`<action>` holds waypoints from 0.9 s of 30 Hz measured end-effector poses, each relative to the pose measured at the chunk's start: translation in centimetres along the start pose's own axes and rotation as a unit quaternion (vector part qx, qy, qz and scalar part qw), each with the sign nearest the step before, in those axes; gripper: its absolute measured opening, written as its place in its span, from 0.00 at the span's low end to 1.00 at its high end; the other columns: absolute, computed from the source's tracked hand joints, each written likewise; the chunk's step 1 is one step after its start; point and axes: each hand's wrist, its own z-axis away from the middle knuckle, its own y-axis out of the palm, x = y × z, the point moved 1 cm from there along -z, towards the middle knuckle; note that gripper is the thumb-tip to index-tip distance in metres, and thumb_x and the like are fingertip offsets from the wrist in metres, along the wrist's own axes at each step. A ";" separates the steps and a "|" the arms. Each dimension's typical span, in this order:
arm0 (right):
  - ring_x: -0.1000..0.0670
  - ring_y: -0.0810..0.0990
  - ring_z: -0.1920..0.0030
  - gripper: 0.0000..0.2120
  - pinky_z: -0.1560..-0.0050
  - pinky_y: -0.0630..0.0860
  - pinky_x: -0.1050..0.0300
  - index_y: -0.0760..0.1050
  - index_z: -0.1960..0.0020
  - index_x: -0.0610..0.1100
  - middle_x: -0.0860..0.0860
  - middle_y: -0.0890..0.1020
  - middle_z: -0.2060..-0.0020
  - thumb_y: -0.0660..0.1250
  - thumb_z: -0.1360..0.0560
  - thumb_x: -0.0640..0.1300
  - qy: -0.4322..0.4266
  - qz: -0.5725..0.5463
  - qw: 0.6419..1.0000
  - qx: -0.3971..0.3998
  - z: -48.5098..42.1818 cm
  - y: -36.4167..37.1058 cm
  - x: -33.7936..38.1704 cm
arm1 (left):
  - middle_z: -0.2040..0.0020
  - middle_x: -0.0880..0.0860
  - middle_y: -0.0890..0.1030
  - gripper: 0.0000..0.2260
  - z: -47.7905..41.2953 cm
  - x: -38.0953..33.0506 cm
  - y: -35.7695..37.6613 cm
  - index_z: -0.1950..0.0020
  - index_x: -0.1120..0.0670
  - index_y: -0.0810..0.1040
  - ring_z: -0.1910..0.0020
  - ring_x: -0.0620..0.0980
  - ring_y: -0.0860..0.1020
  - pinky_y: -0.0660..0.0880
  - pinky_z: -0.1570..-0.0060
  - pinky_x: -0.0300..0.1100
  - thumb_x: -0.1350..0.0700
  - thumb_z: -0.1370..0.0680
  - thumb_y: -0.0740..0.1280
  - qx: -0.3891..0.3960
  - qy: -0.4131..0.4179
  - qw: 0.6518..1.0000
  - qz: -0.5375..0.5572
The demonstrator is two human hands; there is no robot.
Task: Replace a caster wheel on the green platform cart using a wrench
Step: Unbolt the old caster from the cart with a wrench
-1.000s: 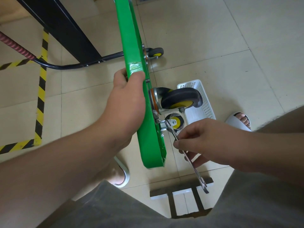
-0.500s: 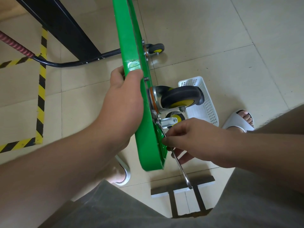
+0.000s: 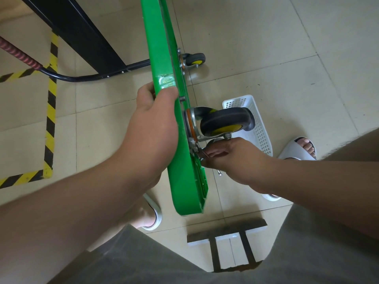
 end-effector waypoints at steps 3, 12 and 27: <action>0.58 0.84 0.50 0.07 0.56 0.74 0.70 0.86 0.46 0.52 0.56 0.87 0.52 0.74 0.24 0.44 0.005 0.010 1.000 0.000 0.0 0.0 -0.2 | 0.59 0.49 0.77 0.11 -0.1 0.0 -0.1 0.35 0.43 0.74 0.64 0.47 0.76 0.77 0.65 0.42 0.47 0.15 0.58 -0.002 0.005 1.000 -0.009; 0.47 0.86 0.53 0.04 0.47 0.85 0.50 0.86 0.51 0.50 0.50 0.87 0.56 0.75 0.24 0.49 0.074 0.001 0.997 0.013 1.8 0.0 -1.1 | 0.61 0.47 0.76 0.08 0.0 0.0 -0.1 0.38 0.42 0.74 0.68 0.44 0.75 0.75 0.68 0.39 0.47 0.15 0.58 -0.005 0.004 1.000 -0.003; 0.43 0.87 0.56 0.07 0.56 0.86 0.53 0.86 0.53 0.44 0.43 0.86 0.57 0.72 0.22 0.47 0.045 -0.047 0.997 0.043 3.2 0.6 0.7 | 0.61 0.49 0.76 0.09 0.2 -0.2 0.0 0.38 0.44 0.73 0.72 0.40 0.74 0.72 0.74 0.33 0.47 0.15 0.57 -0.011 0.020 0.999 -0.026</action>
